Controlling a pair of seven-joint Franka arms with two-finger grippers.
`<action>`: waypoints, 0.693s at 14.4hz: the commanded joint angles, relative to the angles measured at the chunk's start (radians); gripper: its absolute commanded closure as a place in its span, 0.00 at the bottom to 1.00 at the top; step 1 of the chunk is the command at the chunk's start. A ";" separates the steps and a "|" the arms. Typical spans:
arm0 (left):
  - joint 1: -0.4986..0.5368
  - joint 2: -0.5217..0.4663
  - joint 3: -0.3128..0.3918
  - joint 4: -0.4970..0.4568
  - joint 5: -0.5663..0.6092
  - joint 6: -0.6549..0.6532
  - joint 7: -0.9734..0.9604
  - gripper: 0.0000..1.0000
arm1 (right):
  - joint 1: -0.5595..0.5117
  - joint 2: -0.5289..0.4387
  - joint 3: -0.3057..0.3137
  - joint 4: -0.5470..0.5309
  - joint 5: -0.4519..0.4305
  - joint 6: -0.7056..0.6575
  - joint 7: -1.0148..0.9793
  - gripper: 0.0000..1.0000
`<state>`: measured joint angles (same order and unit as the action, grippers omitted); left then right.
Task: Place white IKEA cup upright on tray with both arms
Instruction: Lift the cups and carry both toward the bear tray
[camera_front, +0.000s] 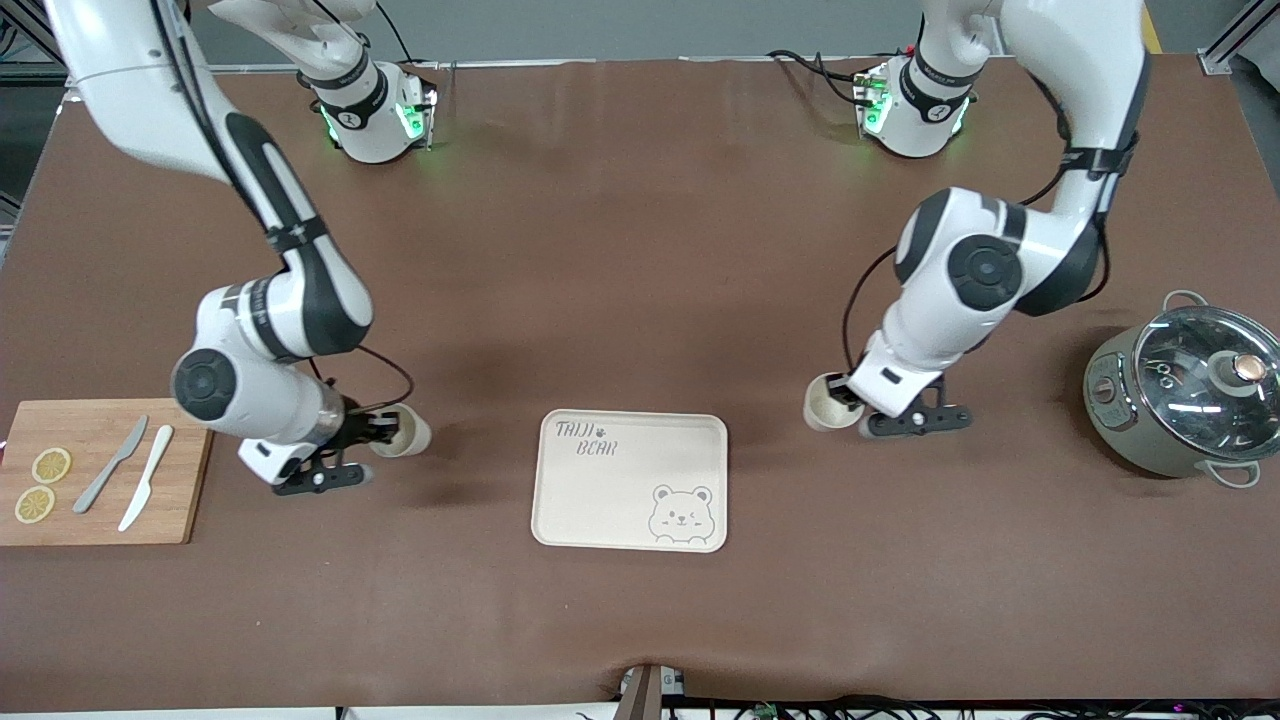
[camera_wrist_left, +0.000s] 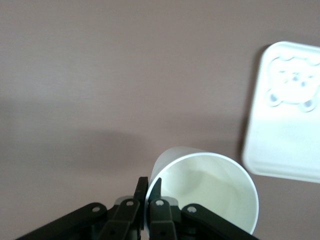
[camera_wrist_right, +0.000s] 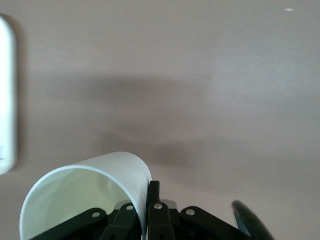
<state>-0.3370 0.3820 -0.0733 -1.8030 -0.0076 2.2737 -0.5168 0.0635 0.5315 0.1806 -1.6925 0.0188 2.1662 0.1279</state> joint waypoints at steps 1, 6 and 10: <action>-0.083 0.153 0.007 0.183 -0.023 -0.028 -0.132 1.00 | 0.082 -0.004 -0.001 0.048 0.000 -0.039 0.191 1.00; -0.163 0.288 0.009 0.322 -0.020 -0.026 -0.273 1.00 | 0.215 0.031 -0.003 0.106 0.001 0.006 0.527 1.00; -0.192 0.365 0.012 0.401 -0.018 -0.010 -0.308 1.00 | 0.303 0.088 -0.003 0.115 -0.011 0.116 0.728 1.00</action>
<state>-0.5105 0.6993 -0.0737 -1.4756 -0.0080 2.2746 -0.8077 0.3295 0.5698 0.1848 -1.6189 0.0188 2.2518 0.7656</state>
